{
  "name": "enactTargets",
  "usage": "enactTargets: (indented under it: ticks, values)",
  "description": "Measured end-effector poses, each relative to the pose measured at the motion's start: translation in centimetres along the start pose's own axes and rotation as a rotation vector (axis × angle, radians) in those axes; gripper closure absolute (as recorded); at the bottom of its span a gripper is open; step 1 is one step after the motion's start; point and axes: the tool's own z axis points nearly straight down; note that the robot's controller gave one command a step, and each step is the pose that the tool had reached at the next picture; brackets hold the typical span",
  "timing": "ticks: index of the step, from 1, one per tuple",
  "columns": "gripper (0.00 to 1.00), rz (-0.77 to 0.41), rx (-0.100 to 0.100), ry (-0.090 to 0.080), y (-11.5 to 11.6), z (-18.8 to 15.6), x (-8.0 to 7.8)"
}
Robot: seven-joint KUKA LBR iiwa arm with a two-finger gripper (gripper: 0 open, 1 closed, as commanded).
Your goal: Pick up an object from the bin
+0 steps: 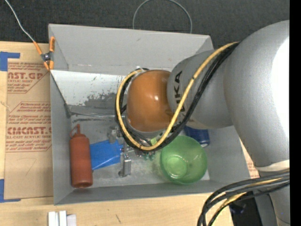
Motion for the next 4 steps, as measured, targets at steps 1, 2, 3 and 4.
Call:
enactTargets:
  ticks: [1,2,3,4]
  values:
    - [1.0,0.088,-0.001,-0.003,-3.1,4.6,-1.8]
    - [1.0,0.088,-0.001,-0.003,-3.1,4.6,-1.8]
    - [1.0,0.072,-0.002,-0.004,-3.6,2.5,-1.6]
    - [1.0,0.038,-0.001,-0.003,-3.6,4.5,-2.0]
